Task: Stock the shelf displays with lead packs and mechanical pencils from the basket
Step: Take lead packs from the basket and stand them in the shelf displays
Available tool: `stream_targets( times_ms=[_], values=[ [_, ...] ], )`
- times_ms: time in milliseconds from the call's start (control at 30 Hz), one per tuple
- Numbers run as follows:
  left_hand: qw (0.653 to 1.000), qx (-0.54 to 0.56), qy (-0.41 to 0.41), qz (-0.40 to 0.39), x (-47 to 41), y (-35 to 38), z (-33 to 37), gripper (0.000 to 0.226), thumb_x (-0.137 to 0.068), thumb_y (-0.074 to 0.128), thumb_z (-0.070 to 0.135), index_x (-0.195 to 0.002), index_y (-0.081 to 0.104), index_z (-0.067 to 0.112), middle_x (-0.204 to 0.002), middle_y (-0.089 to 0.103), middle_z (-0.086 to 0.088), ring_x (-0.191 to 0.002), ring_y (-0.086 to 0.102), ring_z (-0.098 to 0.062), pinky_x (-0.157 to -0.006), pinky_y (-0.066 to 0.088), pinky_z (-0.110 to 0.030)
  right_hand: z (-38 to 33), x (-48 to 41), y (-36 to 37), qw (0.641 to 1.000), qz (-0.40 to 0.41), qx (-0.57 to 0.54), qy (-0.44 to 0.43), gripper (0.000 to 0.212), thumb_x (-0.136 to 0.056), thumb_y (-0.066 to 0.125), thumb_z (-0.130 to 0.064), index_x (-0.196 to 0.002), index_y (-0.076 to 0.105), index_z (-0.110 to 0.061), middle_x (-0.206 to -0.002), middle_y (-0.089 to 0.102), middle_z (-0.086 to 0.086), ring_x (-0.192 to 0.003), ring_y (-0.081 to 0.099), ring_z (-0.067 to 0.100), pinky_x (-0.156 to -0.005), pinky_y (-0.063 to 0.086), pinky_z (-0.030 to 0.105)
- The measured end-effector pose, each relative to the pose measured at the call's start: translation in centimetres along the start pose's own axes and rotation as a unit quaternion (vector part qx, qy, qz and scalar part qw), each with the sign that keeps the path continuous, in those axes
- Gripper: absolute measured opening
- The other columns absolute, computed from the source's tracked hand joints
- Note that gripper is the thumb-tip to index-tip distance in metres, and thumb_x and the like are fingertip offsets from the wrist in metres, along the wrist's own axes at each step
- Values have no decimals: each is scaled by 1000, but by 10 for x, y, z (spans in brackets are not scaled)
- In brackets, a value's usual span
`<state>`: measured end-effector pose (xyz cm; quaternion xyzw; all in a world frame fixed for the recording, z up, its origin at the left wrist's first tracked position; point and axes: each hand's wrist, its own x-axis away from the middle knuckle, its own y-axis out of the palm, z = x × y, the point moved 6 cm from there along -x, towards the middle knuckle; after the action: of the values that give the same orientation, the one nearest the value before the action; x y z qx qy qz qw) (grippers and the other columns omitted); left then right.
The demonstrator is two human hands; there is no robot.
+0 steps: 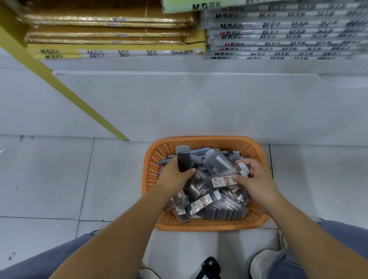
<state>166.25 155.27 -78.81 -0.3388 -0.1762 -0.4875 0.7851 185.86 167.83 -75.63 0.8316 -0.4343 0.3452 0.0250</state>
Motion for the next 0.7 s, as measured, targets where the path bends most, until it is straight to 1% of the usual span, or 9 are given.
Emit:
stream_targets(
  times_ms=[100, 167, 233, 300, 433, 533, 567, 633, 700],
  values=[
    [996, 91, 11, -1, 8, -14, 19, 31, -87, 77, 22, -116, 65, 18, -106, 75, -1, -94, 72, -15, -79, 56, -24, -30, 4, -10, 999, -15, 2, -31, 31, -83, 71, -5, -101, 57, -25, -102, 68, 6, -94, 68, 22, -79, 57, 40],
    [990, 139, 23, -11, 19, -22, 39, 24, -82, 81, 24, -103, 70, 20, -92, 78, 5, -85, 74, -12, -67, 56, -21, -52, 12, -13, 998, -22, -21, -49, 28, -84, 71, -5, -101, 57, -22, -102, 69, 7, -96, 68, 25, -83, 57, 42],
    [979, 196, 33, -35, 35, -29, 63, 29, -82, 81, 27, -108, 69, 20, -91, 78, 8, -91, 74, -13, -74, 57, -27, -77, 25, -15, 996, -23, -24, -79, 26, -84, 72, -8, -102, 58, -21, -100, 71, 5, -93, 69, 22, -78, 56, 35],
    [964, 252, 43, -68, 49, -37, 84, 35, -87, 76, 22, -120, 65, 17, -107, 78, 0, -106, 71, -22, -89, 56, -39, -100, 40, -18, 993, -39, -41, -101, 26, -84, 72, -8, -104, 59, -18, -100, 72, 5, -91, 70, 21, -76, 54, 32],
    [955, 264, 94, -97, 91, -64, 131, 20, -94, 67, 10, -113, 64, 17, -108, 78, -3, -101, 74, -19, -76, 60, -29, -153, 80, -24, 984, -105, -2, -144, 26, -85, 70, -6, -106, 58, -14, -98, 73, 6, -84, 71, 16, -74, 56, 29],
    [951, 270, 118, -88, 125, -81, 160, 24, -94, 66, 8, -118, 64, 11, -111, 76, -9, -104, 73, -25, -85, 61, -40, -192, 113, -20, 969, -167, 23, -180, 25, -86, 66, 3, -107, 54, -5, -98, 70, 14, -77, 70, 11, -63, 54, 21],
    [951, 268, 125, -86, 136, -86, 170, 27, -94, 66, 10, -122, 64, 10, -117, 74, -12, -110, 70, -29, -94, 57, -47, -204, 125, -17, 963, -186, 34, -191, 24, -86, 65, 4, -106, 53, -4, -95, 70, 13, -76, 70, 11, -63, 54, 21],
    [953, 255, 146, -70, 156, -95, 190, 31, -96, 65, 15, -127, 64, 12, -124, 71, -13, -117, 65, -32, -103, 50, -49, -226, 146, -10, 951, -218, 48, -215, 22, -87, 63, 6, -103, 52, -4, -92, 70, 12, -81, 71, 16, -68, 57, 27],
    [954, 240, 173, -50, 175, -107, 209, 25, -98, 62, 17, -122, 67, 17, -120, 73, -9, -111, 68, -30, -97, 50, -46, -248, 165, -9, 942, -230, 59, -238, 22, -87, 63, 6, -103, 52, -4, -98, 69, 16, -88, 72, 25, -73, 59, 35]
  ],
)
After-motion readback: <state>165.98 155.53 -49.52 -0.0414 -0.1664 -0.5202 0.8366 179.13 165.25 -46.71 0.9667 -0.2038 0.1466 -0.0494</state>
